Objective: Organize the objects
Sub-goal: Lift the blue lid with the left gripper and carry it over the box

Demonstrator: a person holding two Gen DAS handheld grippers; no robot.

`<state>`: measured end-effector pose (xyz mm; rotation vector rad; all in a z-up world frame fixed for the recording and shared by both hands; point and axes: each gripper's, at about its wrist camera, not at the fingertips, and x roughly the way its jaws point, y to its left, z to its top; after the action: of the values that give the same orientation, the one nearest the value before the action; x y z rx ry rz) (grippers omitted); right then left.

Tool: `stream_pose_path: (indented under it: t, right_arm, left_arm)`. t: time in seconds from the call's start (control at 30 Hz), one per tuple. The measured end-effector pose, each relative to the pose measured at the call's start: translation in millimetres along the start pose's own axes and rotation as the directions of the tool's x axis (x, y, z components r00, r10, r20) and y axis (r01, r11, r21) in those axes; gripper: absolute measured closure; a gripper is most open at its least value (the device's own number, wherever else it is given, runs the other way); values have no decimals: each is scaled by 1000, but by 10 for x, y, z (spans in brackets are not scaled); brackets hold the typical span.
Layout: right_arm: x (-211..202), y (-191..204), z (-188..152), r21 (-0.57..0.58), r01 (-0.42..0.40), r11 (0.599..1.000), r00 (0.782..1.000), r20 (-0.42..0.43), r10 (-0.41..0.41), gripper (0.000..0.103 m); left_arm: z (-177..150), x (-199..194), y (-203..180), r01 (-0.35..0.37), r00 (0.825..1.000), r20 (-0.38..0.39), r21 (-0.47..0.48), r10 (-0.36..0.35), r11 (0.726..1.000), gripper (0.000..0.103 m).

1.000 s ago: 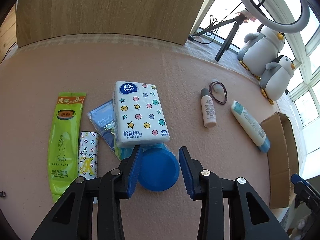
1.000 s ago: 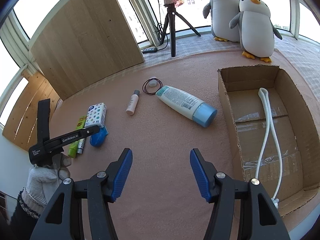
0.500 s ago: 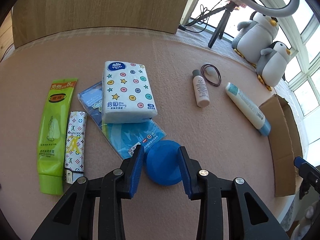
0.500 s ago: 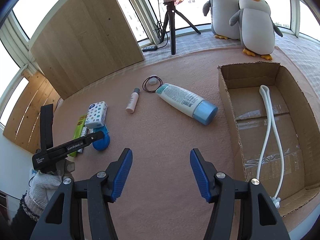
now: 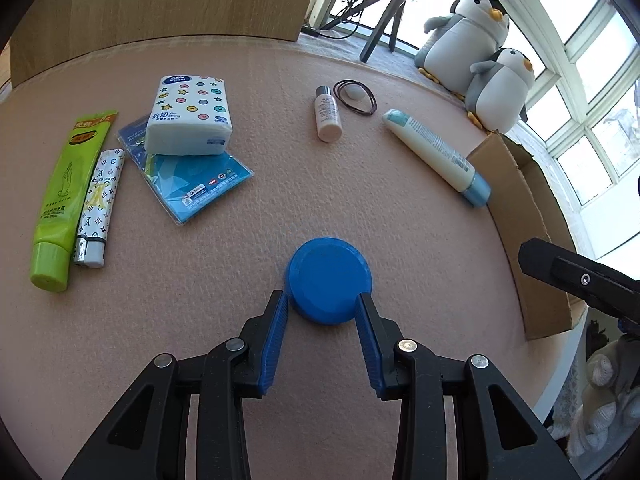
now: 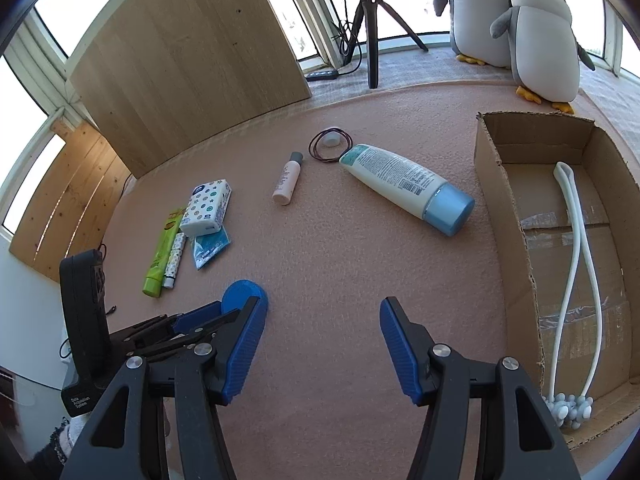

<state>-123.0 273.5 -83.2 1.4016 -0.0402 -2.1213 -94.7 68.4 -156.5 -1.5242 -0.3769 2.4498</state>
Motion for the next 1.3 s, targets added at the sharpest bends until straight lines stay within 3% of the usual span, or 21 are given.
stream_pose_path:
  t: [0.37, 0.77, 1.07, 1.3]
  right_arm:
    - [556, 236, 82, -69, -79, 994, 988, -142, 69, 49]
    - [910, 379, 64, -88, -145, 986, 959, -258, 118, 78]
    - [1024, 276, 113, -3, -202, 979, 937, -293, 192, 84]
    - [930, 342, 128, -40, -189, 981, 946, -276, 171, 86]
  left_arm:
    - [53, -24, 92, -18, 1000, 12, 14, 18, 1000, 65]
    - [39, 22, 75, 34, 999, -12, 11, -34, 999, 65]
    - [33, 36, 47, 52, 998, -19, 23, -52, 998, 67]
    - [51, -81, -53, 44, 999, 2, 31, -44, 999, 68]
